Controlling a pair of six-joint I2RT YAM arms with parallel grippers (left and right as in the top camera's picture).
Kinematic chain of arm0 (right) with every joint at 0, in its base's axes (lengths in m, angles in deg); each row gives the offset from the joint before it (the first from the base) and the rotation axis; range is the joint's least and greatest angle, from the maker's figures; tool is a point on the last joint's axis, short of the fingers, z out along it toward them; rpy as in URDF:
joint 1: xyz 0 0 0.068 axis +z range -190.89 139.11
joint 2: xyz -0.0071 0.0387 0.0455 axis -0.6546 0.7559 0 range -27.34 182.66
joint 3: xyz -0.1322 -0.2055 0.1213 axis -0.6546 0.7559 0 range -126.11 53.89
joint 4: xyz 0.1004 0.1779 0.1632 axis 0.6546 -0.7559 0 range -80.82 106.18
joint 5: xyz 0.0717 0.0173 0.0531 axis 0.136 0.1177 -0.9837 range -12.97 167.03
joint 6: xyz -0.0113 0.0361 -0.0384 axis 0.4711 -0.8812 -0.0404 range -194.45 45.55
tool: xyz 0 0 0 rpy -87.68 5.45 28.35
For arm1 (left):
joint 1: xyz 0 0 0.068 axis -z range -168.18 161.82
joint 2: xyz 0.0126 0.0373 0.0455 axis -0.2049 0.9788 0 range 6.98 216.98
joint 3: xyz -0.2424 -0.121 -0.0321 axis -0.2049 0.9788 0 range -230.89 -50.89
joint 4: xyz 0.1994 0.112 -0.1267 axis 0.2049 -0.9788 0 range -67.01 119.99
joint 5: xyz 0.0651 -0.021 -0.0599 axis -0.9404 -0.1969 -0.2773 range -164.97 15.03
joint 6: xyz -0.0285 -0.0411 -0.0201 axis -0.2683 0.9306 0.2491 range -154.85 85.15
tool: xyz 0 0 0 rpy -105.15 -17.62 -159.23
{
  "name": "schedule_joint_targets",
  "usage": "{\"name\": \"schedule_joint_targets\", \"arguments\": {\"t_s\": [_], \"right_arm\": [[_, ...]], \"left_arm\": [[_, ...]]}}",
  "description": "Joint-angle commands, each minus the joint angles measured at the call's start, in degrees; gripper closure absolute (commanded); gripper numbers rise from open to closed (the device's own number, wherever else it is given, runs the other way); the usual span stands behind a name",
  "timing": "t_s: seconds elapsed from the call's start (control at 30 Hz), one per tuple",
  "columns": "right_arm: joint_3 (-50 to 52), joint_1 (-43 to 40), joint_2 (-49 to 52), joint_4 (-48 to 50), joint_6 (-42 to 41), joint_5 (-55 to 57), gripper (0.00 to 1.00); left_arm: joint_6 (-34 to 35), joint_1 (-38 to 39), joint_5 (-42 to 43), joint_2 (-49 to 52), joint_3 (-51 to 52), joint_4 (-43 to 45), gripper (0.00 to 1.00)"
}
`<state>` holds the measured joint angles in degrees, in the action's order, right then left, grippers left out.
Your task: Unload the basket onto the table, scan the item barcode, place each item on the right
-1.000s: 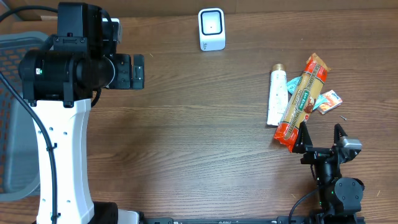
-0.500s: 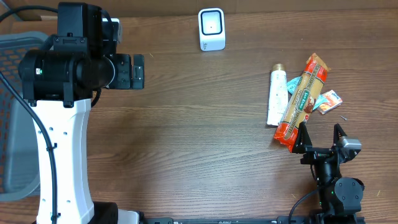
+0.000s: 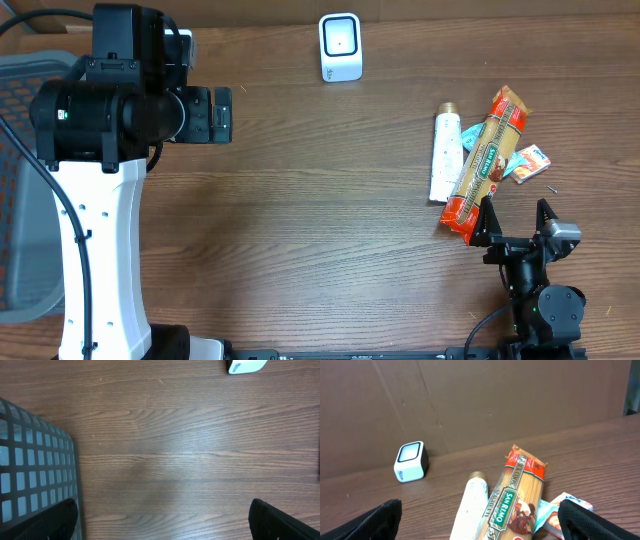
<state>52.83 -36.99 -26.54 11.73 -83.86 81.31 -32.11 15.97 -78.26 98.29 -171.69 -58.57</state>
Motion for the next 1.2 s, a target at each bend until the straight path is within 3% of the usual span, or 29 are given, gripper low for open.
{"name": "schedule_joint_targets", "arguments": {"t_s": [0.0, 0.4, 0.63, 0.83, 1.17], "right_arm": [[0.61, 0.55, -0.63, 0.11, -0.24, -0.28, 0.00], [0.61, 0.55, -0.63, 0.13, -0.22, -0.28, 0.00], [0.61, 0.55, -0.63, 0.11, -0.24, -0.28, 0.00], [0.61, 0.55, -0.63, 0.11, -0.22, -0.28, 0.00], [0.61, 0.55, -0.63, 0.11, -0.22, -0.28, 0.00]], "left_arm": [[-1.07, 0.37, -0.09, 0.20, -0.44, 0.09, 0.00], [1.84, 0.33, -0.09, -0.17, -0.44, -0.72, 0.00], [2.62, 0.85, 0.13, -4.66, 3.19, 5.20, 0.00], [3.13, 1.20, 0.37, -16.72, 22.18, 18.64, 0.00], [3.67, 1.18, 1.90, -46.12, 66.49, 50.64, 0.00]]}}
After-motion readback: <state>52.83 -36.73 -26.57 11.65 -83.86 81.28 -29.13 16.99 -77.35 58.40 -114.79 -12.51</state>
